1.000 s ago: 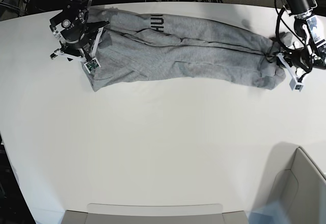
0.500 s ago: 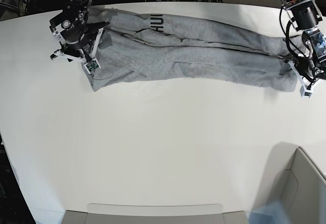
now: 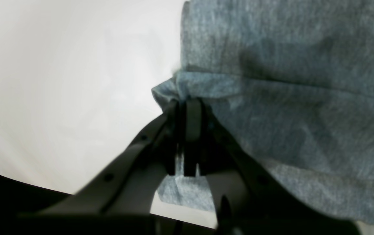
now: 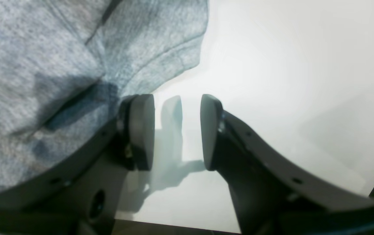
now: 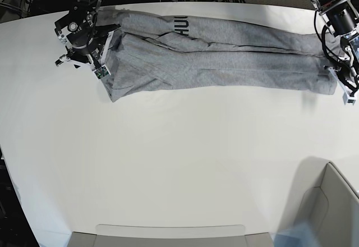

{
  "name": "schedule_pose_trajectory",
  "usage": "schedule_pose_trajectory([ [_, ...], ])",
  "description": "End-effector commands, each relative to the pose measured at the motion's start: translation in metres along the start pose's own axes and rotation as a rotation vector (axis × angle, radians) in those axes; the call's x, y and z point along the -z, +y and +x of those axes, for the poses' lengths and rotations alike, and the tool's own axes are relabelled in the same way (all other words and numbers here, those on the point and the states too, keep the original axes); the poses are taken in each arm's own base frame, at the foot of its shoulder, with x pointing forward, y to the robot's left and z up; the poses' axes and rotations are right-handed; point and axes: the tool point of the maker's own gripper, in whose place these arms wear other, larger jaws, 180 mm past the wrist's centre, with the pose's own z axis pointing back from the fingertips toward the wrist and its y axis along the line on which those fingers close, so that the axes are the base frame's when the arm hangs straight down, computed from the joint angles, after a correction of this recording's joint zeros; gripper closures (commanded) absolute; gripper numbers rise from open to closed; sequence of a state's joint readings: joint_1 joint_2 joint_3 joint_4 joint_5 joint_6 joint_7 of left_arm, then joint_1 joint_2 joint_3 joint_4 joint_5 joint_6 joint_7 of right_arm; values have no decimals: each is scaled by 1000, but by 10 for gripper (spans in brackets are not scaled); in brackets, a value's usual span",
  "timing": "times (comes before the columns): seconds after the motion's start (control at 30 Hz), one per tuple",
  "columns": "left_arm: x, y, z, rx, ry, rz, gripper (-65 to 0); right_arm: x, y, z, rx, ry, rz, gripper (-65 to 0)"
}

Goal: Fold the T-shirt properly
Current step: 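Adjust the folded end with the left gripper, then lift it away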

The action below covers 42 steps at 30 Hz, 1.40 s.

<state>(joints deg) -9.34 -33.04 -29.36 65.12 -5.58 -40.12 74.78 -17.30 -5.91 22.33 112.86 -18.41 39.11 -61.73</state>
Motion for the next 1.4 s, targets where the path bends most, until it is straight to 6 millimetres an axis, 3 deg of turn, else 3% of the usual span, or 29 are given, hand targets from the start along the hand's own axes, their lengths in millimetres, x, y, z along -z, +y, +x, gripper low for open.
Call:
schedule_pose_trajectory([
  [0.0, -13, 17, 10, -8, -28, 39, 0, -4, -4, 6, -18, -20, -12, -234],
  [0.17, -22, 22, 17, 6, -57, 71, 0, -4, -4, 7, -16, -21, -12, -234],
  [0.37, -6, 20, -6, 155, 104, 171, 0, -3, -4, 6, -18, -21, -11, -234],
  [0.5, -8, 23, -4, 174, 113, 219, -109, -3, -3, 7, -15, -22, -8, -234],
  [0.67, -44, 41, 14, 86, -7, 281, -116, -3, -4, 6, -18, -21, -11, -234],
  [0.87, -55, -4, 39, 78, -130, 147, -120, -3, -3, 7, -15, -22, -8, -234],
  [0.93, -55, -9, 41, 78, -142, 135, -119, -3, -2, 6, -16, -20, -6, -234],
  [1.03, -63, 0, 42, 86, -141, 186, -122, -3, -1, 4, -17, -15, -5, -234],
  [1.23, -92, 37, 52, 63, -98, 402, -122, -3, -2, 4, -18, -16, -7, -234],
  [1.37, -91, 29, 49, 65, -57, 462, -116, -3, -2, 8, -15, -23, -6, -234],
])
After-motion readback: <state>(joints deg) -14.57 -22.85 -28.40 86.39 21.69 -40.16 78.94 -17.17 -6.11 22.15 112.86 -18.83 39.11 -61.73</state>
